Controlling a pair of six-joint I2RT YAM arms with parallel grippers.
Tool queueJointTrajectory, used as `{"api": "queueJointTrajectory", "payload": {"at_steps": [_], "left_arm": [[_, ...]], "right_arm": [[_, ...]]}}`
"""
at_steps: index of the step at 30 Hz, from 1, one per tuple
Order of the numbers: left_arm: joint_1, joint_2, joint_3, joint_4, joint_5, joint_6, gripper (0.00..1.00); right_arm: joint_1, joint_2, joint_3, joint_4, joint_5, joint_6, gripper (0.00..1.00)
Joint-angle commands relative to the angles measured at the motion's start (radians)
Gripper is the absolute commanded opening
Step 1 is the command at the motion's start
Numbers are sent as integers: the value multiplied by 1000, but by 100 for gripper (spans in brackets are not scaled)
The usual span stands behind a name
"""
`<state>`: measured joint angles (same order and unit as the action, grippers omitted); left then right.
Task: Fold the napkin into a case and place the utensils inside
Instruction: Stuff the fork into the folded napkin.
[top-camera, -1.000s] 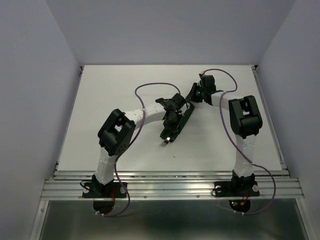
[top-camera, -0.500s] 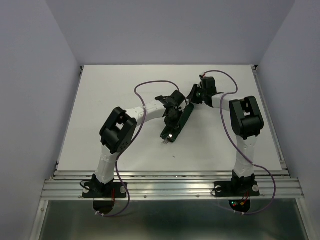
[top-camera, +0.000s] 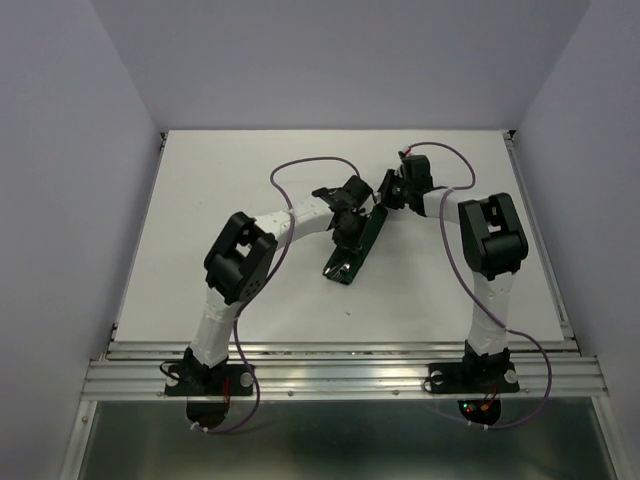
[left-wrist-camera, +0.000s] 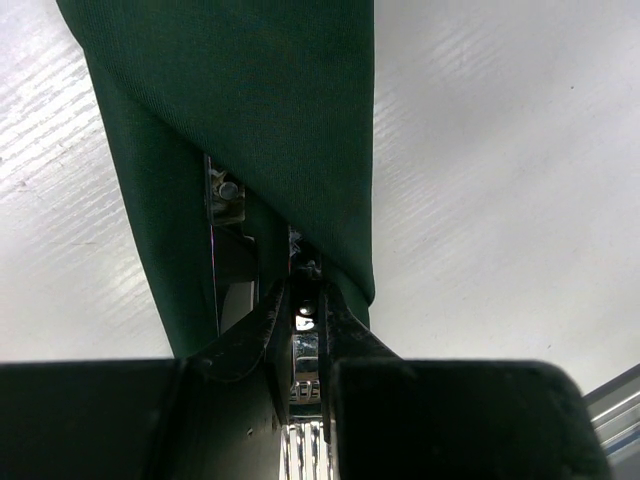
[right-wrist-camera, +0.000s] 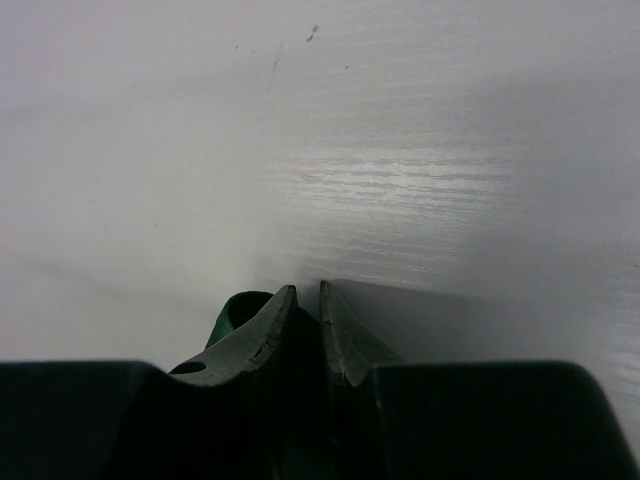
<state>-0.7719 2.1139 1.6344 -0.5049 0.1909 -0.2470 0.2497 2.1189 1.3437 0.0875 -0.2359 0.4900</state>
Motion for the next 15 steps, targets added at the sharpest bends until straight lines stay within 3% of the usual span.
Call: {"api": "queueJointTrajectory", "payload": {"at_steps": [1, 14, 15], "left_arm": [[8, 15, 48, 8, 18, -15, 0], [17, 32, 47, 29, 24, -18, 0], [17, 23, 42, 32, 24, -18, 5]], "right_arm": [[14, -13, -38, -52, 9, -2, 21], [14, -24, -58, -46, 9, 1, 21], [14, -25, -60, -48, 10, 1, 21]]}}
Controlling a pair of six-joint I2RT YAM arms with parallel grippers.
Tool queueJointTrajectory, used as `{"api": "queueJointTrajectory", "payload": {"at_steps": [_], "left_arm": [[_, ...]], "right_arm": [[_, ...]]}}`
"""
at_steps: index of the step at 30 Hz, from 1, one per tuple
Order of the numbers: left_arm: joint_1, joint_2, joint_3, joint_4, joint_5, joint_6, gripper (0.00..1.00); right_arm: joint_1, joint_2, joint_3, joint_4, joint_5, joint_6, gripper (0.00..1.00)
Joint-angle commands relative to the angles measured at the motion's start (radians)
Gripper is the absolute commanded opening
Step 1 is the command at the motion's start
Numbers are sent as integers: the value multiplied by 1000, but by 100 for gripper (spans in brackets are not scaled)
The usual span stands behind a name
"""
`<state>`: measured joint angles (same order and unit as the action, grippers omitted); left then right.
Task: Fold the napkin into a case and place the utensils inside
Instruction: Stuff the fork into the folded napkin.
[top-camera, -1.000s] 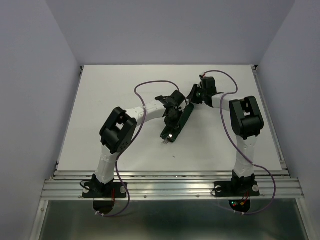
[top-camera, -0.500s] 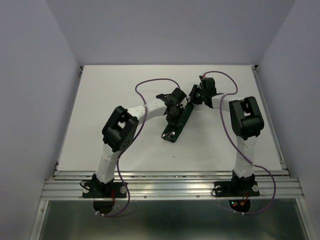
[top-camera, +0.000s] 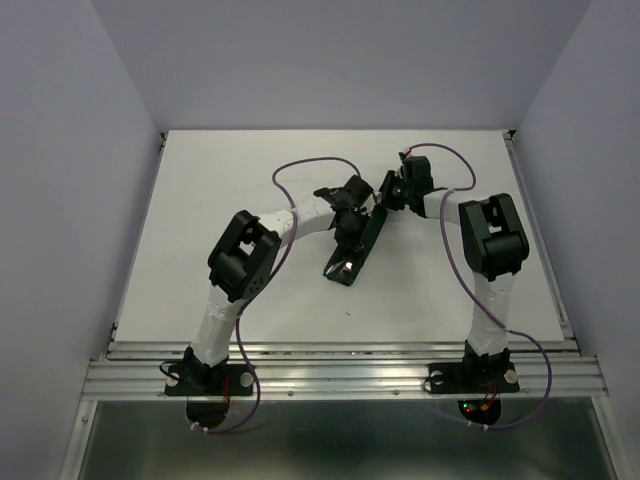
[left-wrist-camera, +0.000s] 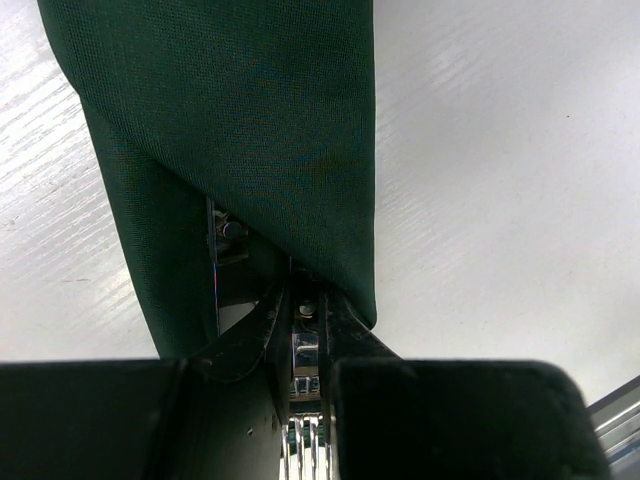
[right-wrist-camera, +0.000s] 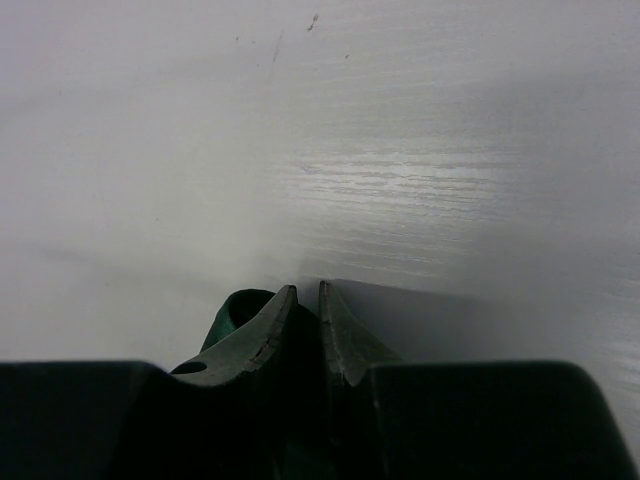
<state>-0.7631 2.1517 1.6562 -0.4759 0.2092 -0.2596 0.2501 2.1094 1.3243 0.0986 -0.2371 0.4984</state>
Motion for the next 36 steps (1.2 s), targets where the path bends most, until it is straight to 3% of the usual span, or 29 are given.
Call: {"api": "queueJointTrajectory", "payload": {"at_steps": [1, 2, 3, 10, 20, 36], "left_arm": [[8, -19, 17, 3, 4, -6, 12], [8, -24, 10, 2, 1, -6, 21], [8, -32, 8, -1, -2, -6, 23], [8, -62, -21, -20, -33, -6, 27], [8, -96, -52, -23, -50, -9, 45], [7, -174, -136, -20, -51, -7, 41]], "right_arm": [[14, -15, -42, -59, 12, -8, 21], [14, -15, -42, -57, 12, -8, 21], [14, -15, -42, -59, 13, -8, 22], [14, -14, -43, -59, 13, -4, 21], [23, -11, -42, -57, 12, -6, 21], [32, -9, -37, -60, 16, -4, 21]]}}
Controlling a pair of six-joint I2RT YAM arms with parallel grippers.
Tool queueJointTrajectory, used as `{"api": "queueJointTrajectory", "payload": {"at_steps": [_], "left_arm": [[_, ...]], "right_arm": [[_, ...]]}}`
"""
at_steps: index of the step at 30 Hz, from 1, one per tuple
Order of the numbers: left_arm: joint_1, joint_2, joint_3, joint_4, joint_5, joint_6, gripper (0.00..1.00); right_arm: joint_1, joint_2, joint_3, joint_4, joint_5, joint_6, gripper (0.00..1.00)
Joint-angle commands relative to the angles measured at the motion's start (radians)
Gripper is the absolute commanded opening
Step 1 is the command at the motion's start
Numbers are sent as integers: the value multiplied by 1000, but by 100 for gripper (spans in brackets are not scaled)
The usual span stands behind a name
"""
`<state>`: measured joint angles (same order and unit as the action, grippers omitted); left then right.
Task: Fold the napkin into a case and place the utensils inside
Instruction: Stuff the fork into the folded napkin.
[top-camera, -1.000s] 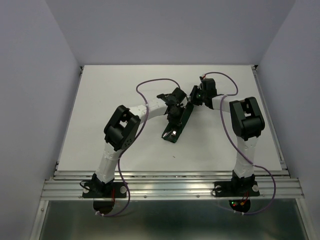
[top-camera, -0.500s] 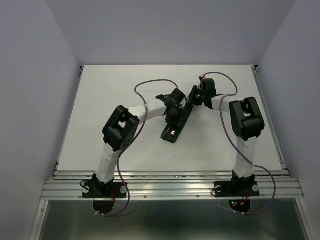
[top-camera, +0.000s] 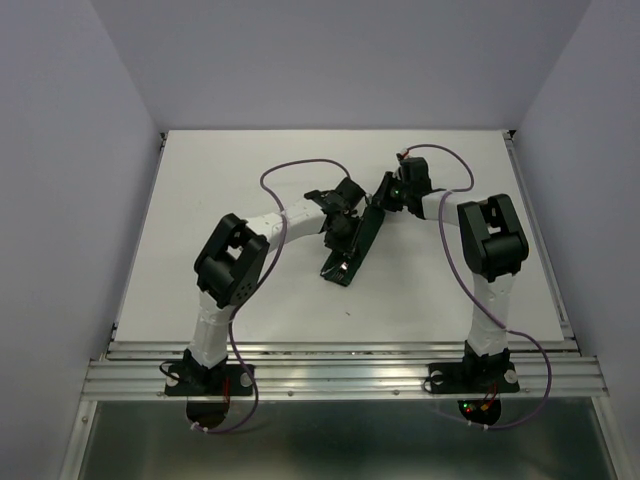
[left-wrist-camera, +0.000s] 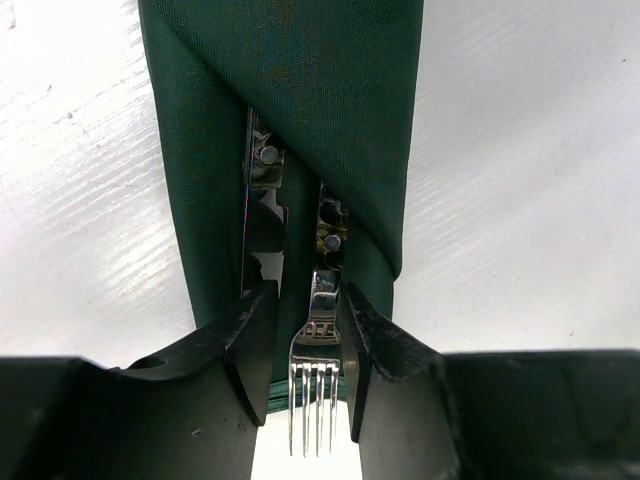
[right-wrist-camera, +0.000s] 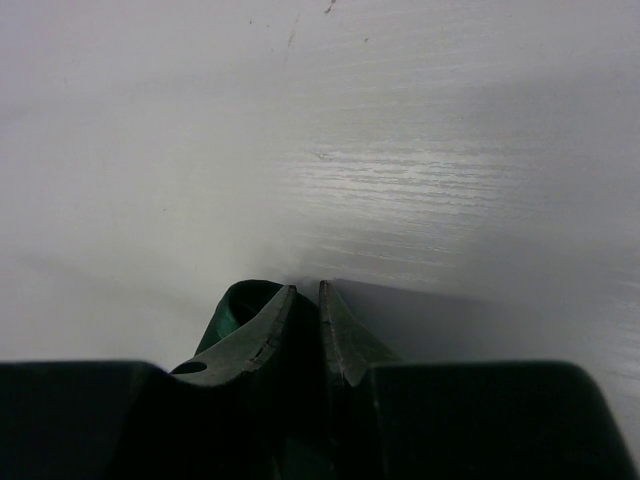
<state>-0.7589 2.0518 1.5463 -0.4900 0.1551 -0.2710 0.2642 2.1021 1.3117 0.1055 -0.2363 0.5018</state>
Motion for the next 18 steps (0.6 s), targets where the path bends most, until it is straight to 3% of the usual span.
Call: {"api": "queueJointTrajectory", "payload": {"at_steps": [1, 15, 18], "left_arm": [[3, -73, -29, -7, 9, 6, 41], [-2, -51, -48, 14, 50, 15, 40], [-3, -55, -52, 22, 66, 18, 35]], "right_arm": [[18, -4, -25, -67, 15, -9, 21], [27, -4, -29, -70, 22, -9, 21], [27, -4, -29, -72, 22, -9, 21]]}}
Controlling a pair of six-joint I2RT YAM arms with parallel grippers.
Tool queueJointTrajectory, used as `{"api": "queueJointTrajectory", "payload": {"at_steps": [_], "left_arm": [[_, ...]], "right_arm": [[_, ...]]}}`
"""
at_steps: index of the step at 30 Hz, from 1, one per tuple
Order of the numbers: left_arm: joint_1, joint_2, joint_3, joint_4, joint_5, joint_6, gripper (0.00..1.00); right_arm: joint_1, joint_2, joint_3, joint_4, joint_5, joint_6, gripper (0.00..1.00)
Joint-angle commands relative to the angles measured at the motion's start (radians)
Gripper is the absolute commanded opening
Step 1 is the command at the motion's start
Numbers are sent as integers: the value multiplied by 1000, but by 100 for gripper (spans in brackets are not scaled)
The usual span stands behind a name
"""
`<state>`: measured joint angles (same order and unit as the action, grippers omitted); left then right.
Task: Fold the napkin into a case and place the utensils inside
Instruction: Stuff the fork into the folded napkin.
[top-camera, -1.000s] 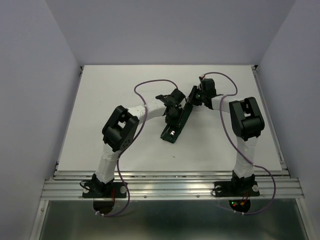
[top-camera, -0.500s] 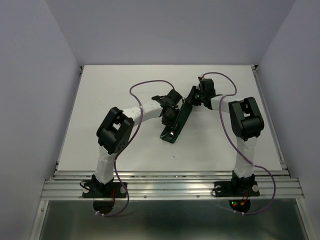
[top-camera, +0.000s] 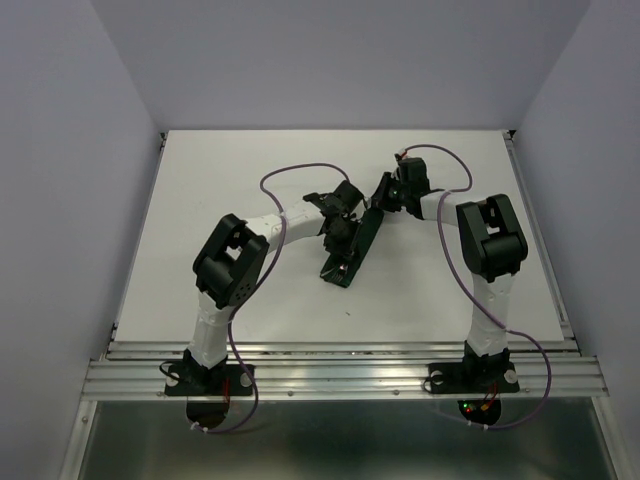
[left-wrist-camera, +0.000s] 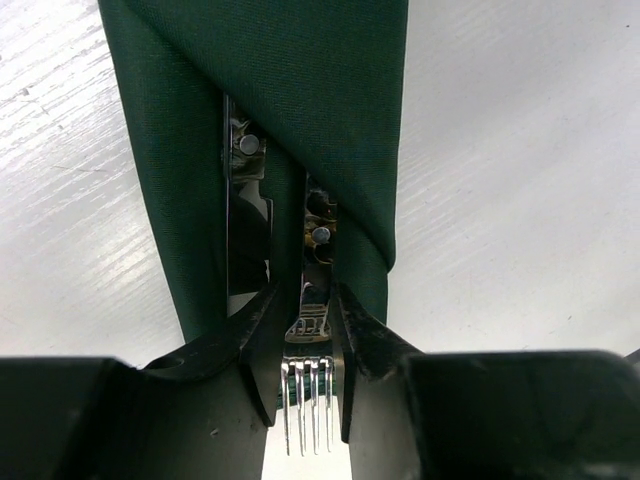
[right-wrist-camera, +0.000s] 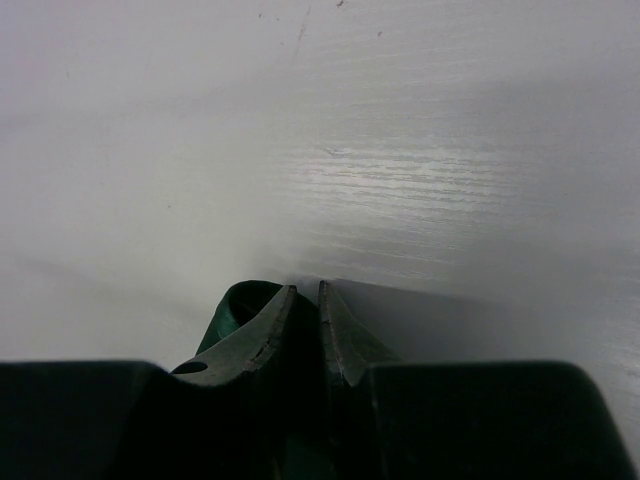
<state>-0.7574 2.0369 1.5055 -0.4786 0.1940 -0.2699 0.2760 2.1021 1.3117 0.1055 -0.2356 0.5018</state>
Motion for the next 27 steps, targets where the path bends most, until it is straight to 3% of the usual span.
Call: {"api": "queueJointTrajectory", "payload": {"at_steps": [1, 27], "left_arm": [[-5, -41, -11, 12, 38, 18, 35], [-22, -27, -19, -8, 24, 23, 36]], "right_arm": [[15, -2, -28, -72, 21, -11, 21], [25, 7, -14, -73, 18, -8, 21]]}}
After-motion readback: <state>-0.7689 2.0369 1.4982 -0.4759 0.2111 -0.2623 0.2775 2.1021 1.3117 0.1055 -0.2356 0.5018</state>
